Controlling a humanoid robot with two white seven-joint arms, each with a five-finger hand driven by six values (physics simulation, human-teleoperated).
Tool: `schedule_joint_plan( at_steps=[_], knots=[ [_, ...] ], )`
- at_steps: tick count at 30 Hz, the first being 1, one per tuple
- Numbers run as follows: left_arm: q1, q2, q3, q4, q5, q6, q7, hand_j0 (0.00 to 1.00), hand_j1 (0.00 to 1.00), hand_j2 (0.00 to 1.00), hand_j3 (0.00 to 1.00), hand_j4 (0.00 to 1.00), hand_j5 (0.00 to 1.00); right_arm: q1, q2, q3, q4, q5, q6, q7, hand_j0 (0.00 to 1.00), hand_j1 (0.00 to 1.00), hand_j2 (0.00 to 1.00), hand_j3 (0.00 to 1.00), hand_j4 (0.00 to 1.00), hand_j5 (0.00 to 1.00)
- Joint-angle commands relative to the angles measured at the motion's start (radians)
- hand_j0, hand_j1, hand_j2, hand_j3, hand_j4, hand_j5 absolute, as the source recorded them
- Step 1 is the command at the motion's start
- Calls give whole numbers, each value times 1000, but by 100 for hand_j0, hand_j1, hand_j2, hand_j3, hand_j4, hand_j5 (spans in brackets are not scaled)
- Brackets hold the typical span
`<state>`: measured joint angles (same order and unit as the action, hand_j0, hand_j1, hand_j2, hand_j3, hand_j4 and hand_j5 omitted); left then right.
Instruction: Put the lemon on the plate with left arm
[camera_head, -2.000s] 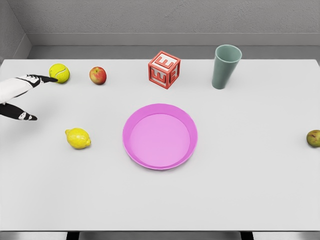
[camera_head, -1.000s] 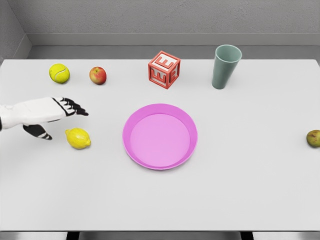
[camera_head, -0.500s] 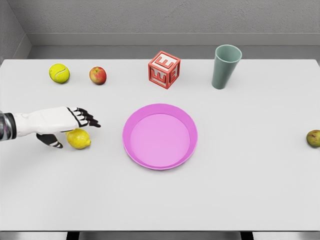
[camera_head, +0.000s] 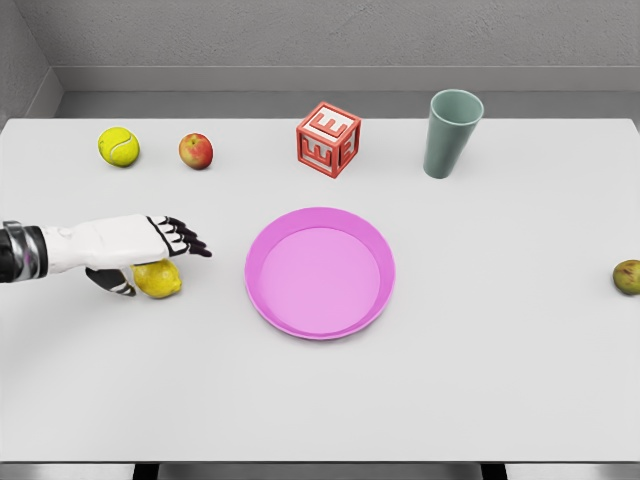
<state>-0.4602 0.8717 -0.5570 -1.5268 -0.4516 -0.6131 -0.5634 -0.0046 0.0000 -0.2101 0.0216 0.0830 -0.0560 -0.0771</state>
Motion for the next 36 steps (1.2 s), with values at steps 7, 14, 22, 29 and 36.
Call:
schedule_joint_plan(
  at_steps=[7,14,22,29,36],
  knots=[
    [0,-14,-9,-6,-10,2,2,100,100,100,100,100,100,0,0,0,0,0,1,-1,100,100,100,100,100,100],
    [0,-10,-21,-9,-12,2,2,96,96,96,96,96,96,0,0,0,0,0,-1,0,100,100,100,100,100,100],
    [-8,4,-21,-15,-10,2,-19,75,75,75,75,75,75,0,0,0,0,0,1,0,100,100,100,100,100,100],
    [-15,3,-21,-13,-1,2,-29,77,77,77,77,77,77,0,0,0,0,0,1,0,100,100,100,100,100,100],
    [-17,3,-40,-6,-13,2,-32,77,77,77,77,77,77,0,0,0,0,0,1,0,100,100,100,100,100,100]
  ],
)
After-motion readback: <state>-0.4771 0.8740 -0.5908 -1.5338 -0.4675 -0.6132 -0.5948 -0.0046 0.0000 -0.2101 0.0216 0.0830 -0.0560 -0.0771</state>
